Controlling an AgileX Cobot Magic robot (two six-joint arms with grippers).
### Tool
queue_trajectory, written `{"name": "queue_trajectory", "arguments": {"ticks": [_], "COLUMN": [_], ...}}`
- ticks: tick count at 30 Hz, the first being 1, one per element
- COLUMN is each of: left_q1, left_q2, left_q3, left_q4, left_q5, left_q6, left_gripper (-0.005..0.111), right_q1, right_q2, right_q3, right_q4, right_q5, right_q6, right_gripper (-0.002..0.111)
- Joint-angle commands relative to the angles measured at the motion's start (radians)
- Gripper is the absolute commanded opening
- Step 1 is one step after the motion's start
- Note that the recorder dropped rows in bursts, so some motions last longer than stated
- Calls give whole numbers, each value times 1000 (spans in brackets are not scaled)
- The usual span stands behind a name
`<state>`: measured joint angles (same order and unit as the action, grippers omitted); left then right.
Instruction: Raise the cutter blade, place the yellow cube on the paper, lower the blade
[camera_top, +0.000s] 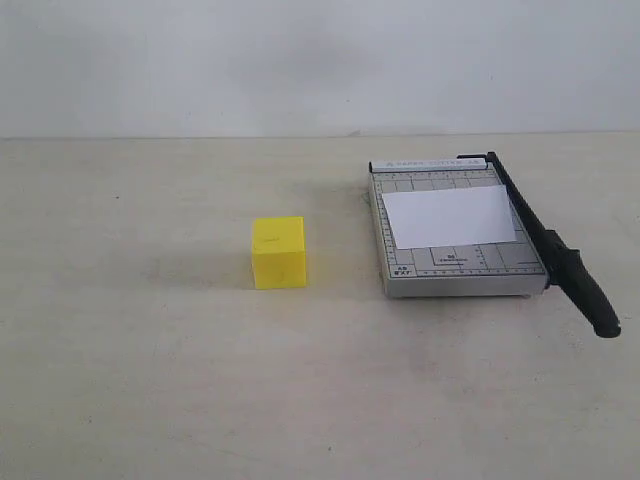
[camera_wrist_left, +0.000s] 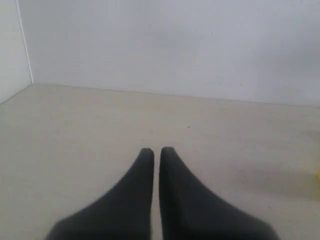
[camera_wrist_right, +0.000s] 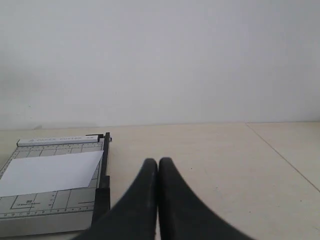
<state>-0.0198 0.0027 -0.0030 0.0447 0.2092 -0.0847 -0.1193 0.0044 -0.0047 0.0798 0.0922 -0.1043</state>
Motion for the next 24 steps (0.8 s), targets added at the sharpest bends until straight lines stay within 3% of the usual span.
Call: {"name": "queue_trajectory", "arguments": {"ticks": [1, 19, 24], "left_q1": [-1, -1, -1], "left_q2": [-3, -3, -3], "left_q3": [3, 3, 3], "left_q4": [-4, -4, -4], "left_q5": [-1, 1, -3], "left_q6": [3, 3, 3], "left_gripper": [4, 4, 4], "right_q1": [1, 1, 1], "right_q2": [-4, -4, -4], "right_q3": [5, 5, 5], "right_q4": [-2, -12, -8], "right_q5": [-6, -6, -86], "right_q6": [-6, -53, -53], "right_gripper": [0, 0, 0]}}
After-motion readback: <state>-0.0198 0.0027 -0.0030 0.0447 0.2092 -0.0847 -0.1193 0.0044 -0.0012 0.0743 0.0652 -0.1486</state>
